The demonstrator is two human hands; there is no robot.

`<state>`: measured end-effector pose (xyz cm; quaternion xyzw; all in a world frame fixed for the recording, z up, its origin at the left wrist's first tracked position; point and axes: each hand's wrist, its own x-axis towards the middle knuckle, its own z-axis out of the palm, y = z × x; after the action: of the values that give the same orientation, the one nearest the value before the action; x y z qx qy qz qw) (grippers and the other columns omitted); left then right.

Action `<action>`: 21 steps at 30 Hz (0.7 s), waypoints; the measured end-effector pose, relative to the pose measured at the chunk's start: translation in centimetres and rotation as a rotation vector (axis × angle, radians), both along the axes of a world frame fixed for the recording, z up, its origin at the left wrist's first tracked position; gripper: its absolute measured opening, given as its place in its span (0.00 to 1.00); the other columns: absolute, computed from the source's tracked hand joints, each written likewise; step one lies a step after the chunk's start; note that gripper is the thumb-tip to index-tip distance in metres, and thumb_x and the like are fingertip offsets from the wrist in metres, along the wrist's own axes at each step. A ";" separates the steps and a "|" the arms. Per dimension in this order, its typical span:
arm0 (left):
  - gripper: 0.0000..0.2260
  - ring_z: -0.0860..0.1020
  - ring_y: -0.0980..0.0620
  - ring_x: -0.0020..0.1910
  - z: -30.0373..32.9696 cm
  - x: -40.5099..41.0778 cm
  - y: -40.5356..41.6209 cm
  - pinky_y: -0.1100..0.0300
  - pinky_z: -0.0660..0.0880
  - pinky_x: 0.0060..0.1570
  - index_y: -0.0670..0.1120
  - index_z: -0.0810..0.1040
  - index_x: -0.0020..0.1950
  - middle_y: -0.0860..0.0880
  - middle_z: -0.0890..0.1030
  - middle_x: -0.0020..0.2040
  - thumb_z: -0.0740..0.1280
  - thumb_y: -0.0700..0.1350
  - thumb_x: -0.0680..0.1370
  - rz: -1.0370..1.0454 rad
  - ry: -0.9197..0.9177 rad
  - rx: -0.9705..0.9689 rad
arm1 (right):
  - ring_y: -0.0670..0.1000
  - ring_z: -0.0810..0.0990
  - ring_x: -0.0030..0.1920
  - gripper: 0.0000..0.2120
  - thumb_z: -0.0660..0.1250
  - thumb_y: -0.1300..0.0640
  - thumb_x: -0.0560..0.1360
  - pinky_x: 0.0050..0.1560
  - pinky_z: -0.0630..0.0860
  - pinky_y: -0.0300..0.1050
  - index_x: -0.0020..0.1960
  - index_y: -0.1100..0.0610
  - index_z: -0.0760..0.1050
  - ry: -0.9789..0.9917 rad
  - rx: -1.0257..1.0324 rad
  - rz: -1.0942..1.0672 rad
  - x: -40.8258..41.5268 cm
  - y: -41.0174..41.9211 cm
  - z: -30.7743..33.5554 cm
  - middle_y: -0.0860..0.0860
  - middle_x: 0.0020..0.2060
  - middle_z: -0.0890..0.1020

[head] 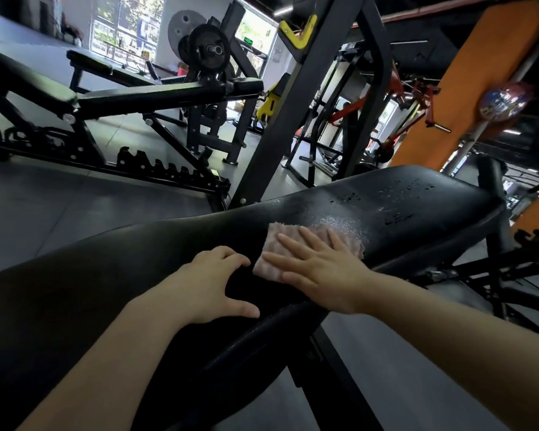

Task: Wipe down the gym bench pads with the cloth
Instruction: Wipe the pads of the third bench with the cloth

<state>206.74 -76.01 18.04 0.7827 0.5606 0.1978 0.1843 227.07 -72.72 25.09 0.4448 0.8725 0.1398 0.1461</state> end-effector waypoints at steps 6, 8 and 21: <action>0.38 0.58 0.54 0.71 0.4 0.0 -0.2 0.54 0.65 0.68 0.57 0.58 0.74 0.57 0.56 0.73 0.68 0.65 0.69 -0.008 0.005 -0.030 | 0.55 0.38 0.76 0.25 0.39 0.34 0.78 0.72 0.34 0.62 0.75 0.35 0.45 0.049 0.035 -0.324 0.0 7.3 2.5 0.46 0.77 0.42; 0.38 0.58 0.54 0.71 0.4 -0.1 -0.2 0.54 0.65 0.68 0.57 0.58 0.74 0.57 0.57 0.73 0.68 0.65 0.68 -0.009 0.008 -0.031 | 0.56 0.38 0.76 0.27 0.39 0.32 0.77 0.70 0.32 0.64 0.75 0.35 0.47 0.040 0.020 -0.300 -1.8 7.6 1.7 0.47 0.77 0.43; 0.37 0.55 0.53 0.73 0.2 0.1 -0.5 0.55 0.61 0.68 0.57 0.55 0.75 0.56 0.54 0.75 0.66 0.65 0.71 -0.005 0.012 0.004 | 0.57 0.38 0.76 0.27 0.38 0.31 0.76 0.71 0.34 0.66 0.74 0.33 0.44 -0.019 0.015 -0.304 -2.5 11.1 2.5 0.47 0.77 0.41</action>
<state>206.80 -76.54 18.20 0.7858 0.5592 0.1939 0.1797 224.58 -61.67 27.57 0.5716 0.7925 0.1266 0.1708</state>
